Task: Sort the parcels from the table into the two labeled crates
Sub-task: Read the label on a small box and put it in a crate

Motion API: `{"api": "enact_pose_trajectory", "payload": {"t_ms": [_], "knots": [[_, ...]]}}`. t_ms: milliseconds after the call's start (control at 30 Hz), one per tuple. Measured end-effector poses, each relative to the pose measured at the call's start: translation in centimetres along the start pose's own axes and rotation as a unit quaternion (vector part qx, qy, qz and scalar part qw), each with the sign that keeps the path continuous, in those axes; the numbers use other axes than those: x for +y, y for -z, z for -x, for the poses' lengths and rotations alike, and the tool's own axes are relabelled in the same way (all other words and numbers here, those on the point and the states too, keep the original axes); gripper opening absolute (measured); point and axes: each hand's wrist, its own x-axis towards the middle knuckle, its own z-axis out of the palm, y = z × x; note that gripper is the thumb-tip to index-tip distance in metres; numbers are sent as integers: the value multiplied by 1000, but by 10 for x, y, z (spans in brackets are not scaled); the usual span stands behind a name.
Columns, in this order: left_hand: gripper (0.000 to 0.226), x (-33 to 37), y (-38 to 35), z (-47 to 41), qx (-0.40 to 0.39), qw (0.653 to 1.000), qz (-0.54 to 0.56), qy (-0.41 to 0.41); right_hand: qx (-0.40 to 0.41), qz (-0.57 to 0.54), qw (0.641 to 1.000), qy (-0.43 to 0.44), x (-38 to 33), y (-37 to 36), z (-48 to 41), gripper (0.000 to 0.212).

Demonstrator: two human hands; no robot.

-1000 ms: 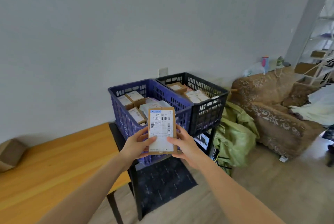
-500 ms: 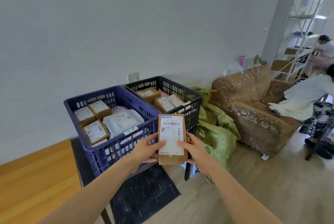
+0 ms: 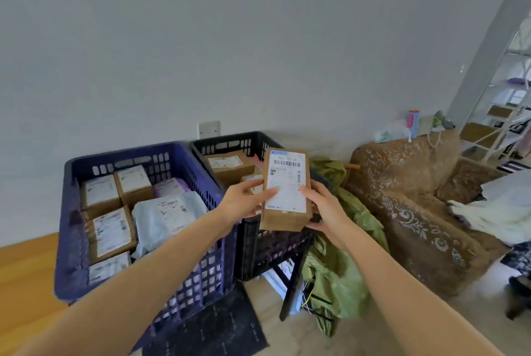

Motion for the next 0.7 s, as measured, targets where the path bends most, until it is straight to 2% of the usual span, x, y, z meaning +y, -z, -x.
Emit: {"api": "enact_pose_trajectory", "payload": {"t_ms": [233, 400, 533, 600, 700], "knots": [[55, 25, 16, -54, 40, 999, -32, 3, -62, -8, 998, 22, -15, -4, -82, 35], [53, 26, 23, -88, 71, 997, -30, 12, -117, 3, 993, 21, -16, -5, -140, 24], [49, 22, 18, -126, 128, 991, -34, 31, -192, 4, 981, 3, -11, -2, -195, 17], [48, 18, 17, -144, 146, 987, -41, 44, -225, -3, 974, -9, -9, 0, -218, 21], [49, 9, 16, -162, 169, 980, -62, 81, -272, -9, 962, -35, 1, -2, -249, 38]]}}
